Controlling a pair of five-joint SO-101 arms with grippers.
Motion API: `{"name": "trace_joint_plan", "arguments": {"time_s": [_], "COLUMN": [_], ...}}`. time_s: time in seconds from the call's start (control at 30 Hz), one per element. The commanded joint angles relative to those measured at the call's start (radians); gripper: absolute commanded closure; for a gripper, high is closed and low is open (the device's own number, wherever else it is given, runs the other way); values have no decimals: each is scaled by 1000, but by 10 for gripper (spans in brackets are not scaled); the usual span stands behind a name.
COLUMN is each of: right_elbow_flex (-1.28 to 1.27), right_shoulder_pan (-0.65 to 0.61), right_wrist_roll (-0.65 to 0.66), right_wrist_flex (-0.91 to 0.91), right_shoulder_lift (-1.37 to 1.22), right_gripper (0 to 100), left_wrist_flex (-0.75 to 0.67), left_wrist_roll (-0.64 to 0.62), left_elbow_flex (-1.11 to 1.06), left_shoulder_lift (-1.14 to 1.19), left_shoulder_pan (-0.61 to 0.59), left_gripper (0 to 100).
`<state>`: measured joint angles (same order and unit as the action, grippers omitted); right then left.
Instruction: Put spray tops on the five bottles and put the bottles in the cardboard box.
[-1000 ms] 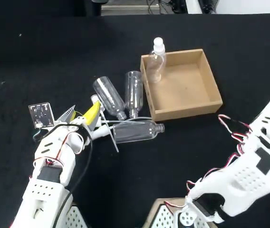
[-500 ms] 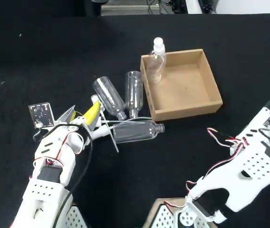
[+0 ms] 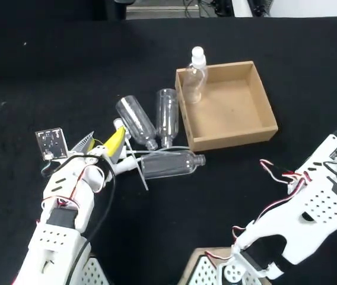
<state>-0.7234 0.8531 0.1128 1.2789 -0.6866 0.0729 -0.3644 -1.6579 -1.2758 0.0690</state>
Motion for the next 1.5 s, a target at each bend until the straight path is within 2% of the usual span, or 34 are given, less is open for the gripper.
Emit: {"name": "trace_joint_plan", "arguments": {"time_s": [0.0,0.43,0.73,0.9,1.03,1.17,1.3,1.37,1.43,1.47], "right_elbow_flex": [2,-35,-311,-417,-539,-613,-501,-414,-384,-389], "right_shoulder_pan": [11,8,-66,-63,-69,-72,-61,-15,26,15], "right_wrist_roll": [3,3,9,14,94,121,118,123,117,117], "right_wrist_flex": [23,15,14,14,-57,-331,-910,-1174,-1356,-1386], "right_shoulder_lift": [2,90,392,542,708,954,1231,1351,1460,1503], "right_gripper": [671,655,655,654,632,564,565,564,564,564], "left_wrist_flex": [-23,-25,-25,-25,-25,-25,-25,-25,-25,-25], "left_wrist_roll": [9,9,11,11,11,11,11,11,11,11], "left_elbow_flex": [18,18,18,18,18,18,18,18,18,18], "left_shoulder_lift": [-15,-15,-15,-15,-15,-15,-15,-15,-15,-15], "left_shoulder_pan": [25,25,25,25,25,25,25,25,25,25], "left_gripper": [734,734,734,734,734,734,734,734,734,734]}}
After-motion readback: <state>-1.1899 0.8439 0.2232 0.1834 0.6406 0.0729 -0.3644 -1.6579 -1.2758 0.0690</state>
